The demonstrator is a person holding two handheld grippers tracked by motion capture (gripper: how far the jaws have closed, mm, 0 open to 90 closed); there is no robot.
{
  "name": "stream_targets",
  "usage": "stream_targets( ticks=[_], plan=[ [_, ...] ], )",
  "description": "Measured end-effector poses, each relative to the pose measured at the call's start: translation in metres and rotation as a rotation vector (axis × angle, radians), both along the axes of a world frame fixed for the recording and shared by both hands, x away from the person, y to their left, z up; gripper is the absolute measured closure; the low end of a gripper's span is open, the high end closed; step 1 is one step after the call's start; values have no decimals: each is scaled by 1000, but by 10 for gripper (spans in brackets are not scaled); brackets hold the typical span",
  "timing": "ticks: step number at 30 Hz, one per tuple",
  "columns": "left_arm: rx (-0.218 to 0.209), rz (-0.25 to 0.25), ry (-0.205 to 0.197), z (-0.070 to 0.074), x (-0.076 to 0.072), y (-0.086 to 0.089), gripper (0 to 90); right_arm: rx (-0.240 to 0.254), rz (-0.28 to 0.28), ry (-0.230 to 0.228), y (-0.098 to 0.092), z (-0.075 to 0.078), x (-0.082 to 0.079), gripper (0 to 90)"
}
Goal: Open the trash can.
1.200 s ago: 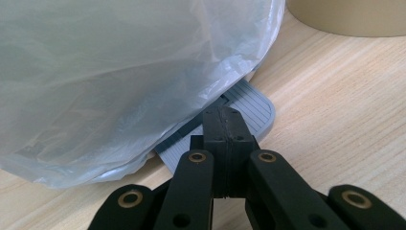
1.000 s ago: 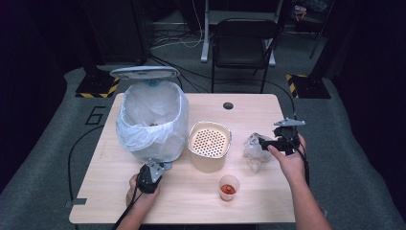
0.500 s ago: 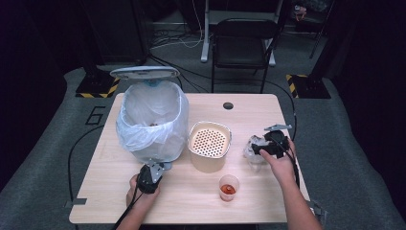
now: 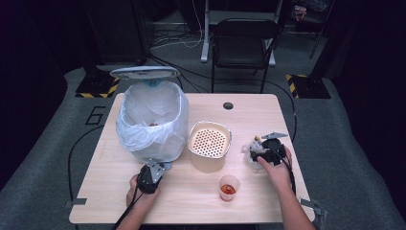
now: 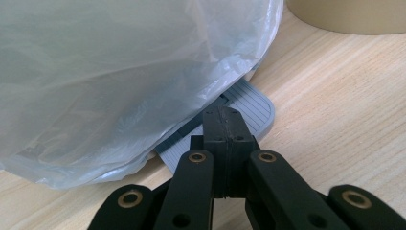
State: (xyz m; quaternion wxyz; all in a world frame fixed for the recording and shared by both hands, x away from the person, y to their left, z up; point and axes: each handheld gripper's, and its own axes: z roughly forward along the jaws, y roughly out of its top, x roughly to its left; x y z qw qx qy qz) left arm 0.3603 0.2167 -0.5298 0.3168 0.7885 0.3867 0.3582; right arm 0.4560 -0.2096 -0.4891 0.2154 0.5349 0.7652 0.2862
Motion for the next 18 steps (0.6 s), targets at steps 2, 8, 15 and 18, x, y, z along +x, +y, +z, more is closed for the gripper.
stream_targets(
  ticks=[2,8,15,18],
  plan=[
    [1,0,-1,0,0,0,900,3,10,7,-1,-3,1,195],
    [2,4,-9,-1,0,0,900,-1,12,6,0,-10,-1,242],
    [1,4,-5,-1,0,-1,900,-23,16,-11,0,-18,-3,325],
    [1,8,-13,-1,0,-2,900,-28,14,-15,0,-21,-3,337]
  ],
)
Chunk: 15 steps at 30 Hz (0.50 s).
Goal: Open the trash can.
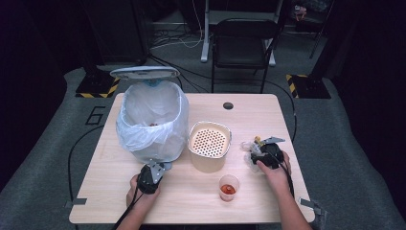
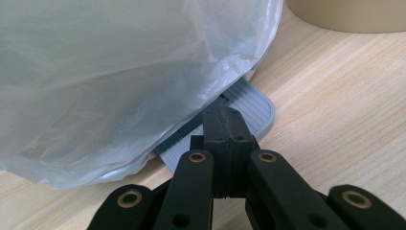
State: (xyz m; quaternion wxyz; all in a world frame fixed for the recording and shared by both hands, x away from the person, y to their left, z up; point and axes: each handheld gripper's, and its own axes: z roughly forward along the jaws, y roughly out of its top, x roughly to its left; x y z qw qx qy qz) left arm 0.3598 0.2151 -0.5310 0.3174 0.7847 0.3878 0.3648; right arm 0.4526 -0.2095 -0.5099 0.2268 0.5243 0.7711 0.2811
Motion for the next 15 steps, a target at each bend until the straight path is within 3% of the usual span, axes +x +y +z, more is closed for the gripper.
stream_targets(
  ticks=[3,5,11,15],
  plan=[
    [0,-1,2,0,0,0,900,-15,2,-3,0,-3,-1,352],
    [0,-1,2,0,0,0,900,20,0,-9,-1,-4,-2,394],
    [3,-4,6,1,0,0,900,49,9,-12,-2,-5,-3,443],
    [4,-2,5,0,0,0,900,75,10,-19,-4,-6,-4,534]
  ],
)
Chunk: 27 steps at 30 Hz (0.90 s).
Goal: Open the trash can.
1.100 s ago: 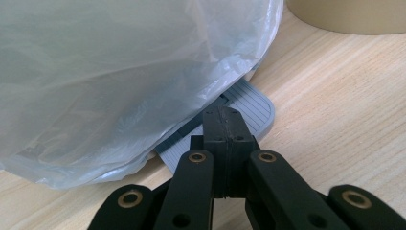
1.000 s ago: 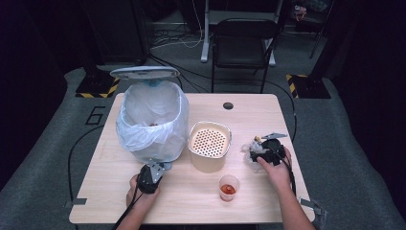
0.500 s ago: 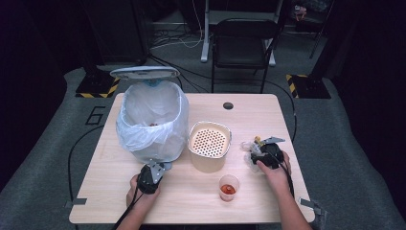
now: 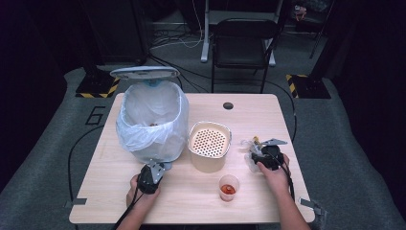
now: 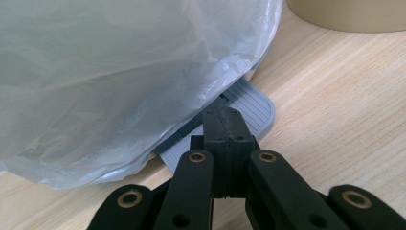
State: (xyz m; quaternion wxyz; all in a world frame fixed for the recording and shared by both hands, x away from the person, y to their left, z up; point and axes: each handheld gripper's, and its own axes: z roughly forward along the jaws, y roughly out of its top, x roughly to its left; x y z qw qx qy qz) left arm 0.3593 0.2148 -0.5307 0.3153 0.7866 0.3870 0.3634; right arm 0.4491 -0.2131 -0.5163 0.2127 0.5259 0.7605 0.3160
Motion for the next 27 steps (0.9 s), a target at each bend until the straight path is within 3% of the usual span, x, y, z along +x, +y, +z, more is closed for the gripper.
stream_targets(
  ticks=[5,12,13,15,16,19,20,23,27],
  plan=[
    [0,0,0,0,0,0,900,-10,14,-5,3,1,-1,693],
    [-5,2,-1,0,0,0,900,-19,32,11,3,12,-1,755],
    [-3,2,-3,0,0,0,900,-12,47,-4,1,23,-2,760],
    [-1,0,0,0,0,0,900,-6,46,-7,1,28,-3,761],
    [-5,2,-5,0,0,0,900,1,56,-34,-1,45,-5,762],
    [-1,2,-4,0,0,0,900,0,80,-49,-2,63,-8,764],
    [-1,2,-4,0,0,0,900,0,80,-49,-2,63,-8,764],
    [-2,2,-4,0,0,0,900,20,104,-61,-2,85,-11,764],
    [-5,1,-2,0,0,0,900,25,109,-65,-2,95,-12,763]
  ],
)
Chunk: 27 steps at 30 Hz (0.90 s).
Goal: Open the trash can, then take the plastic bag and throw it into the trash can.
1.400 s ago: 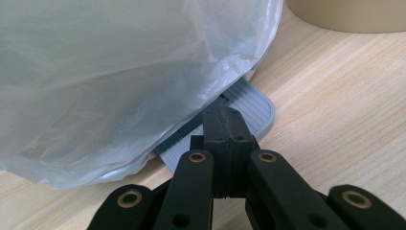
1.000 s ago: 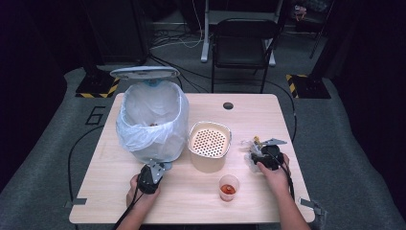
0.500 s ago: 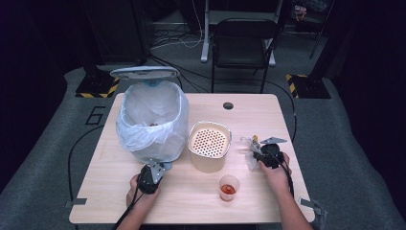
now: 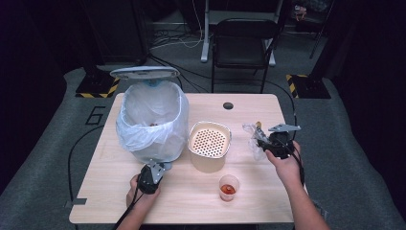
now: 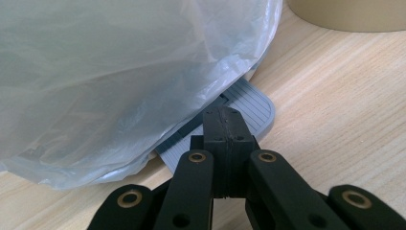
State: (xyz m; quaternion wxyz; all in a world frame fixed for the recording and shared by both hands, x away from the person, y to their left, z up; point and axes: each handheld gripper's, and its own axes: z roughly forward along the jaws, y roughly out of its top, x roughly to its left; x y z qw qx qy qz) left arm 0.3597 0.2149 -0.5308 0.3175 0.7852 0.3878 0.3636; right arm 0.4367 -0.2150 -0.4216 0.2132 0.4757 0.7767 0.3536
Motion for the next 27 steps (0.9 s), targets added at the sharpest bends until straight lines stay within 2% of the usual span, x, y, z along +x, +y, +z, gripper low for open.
stream_targets(
  ticks=[10,13,15,16,27],
  plan=[
    [1,0,-1,0,0,0,900,17,39,-22,1,36,-7,763],
    [2,1,-1,0,0,0,900,19,69,-37,5,53,-10,762],
    [1,0,-1,0,0,0,900,19,78,-43,7,58,-10,762],
    [3,2,-3,0,0,0,900,24,94,-49,11,66,-11,762],
    [2,-1,3,0,0,0,900,55,146,-59,32,87,-9,759]
  ],
)
